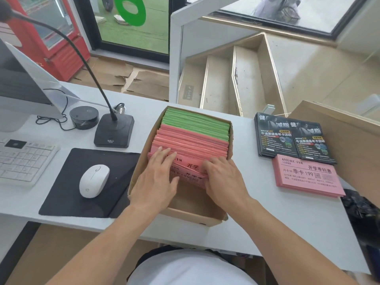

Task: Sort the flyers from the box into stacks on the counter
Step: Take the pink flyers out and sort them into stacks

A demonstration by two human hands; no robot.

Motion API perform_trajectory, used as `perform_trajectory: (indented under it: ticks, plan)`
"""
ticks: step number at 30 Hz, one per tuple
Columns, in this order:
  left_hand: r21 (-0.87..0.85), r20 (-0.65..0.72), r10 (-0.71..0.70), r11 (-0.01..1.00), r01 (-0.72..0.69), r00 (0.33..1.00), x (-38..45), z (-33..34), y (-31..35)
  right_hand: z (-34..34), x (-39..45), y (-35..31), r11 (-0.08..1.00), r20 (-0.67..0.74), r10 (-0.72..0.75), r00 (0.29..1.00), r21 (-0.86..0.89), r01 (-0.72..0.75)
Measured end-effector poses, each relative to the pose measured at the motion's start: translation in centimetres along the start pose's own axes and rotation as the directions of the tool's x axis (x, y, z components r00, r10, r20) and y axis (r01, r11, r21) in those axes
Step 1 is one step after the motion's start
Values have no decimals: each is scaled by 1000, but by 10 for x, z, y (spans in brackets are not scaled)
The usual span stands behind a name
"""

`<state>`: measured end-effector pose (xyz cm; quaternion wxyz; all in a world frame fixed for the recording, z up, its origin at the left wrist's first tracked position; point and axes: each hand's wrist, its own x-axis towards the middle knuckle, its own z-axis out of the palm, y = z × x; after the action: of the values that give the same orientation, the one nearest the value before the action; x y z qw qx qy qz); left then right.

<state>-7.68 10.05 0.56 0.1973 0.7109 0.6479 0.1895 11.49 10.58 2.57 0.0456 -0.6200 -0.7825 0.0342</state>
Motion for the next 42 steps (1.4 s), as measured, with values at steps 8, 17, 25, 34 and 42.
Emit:
perform_trajectory:
  ticks: [8,17,25,34,42]
  plan:
    - [48,-80,67,997,-63,995,1,4,-5,-9,-6,-2,994,-25,-19,999,103,21]
    - [63,-178,191,981,-183,965,-5,-54,8,-46,-22,19,837,-268,111,957,544,55]
    - [-815,4,105,576,-58,994,-3,-64,73,-104,-65,88,539,-186,274,944,842,10]
    - [-743,218,178,668,45,960,-15,70,185,-57,-135,233,414,-57,497,866,892,-180]
    - [-633,351,23,743,219,936,-20,153,193,-10,-170,268,435,51,582,812,824,-363]
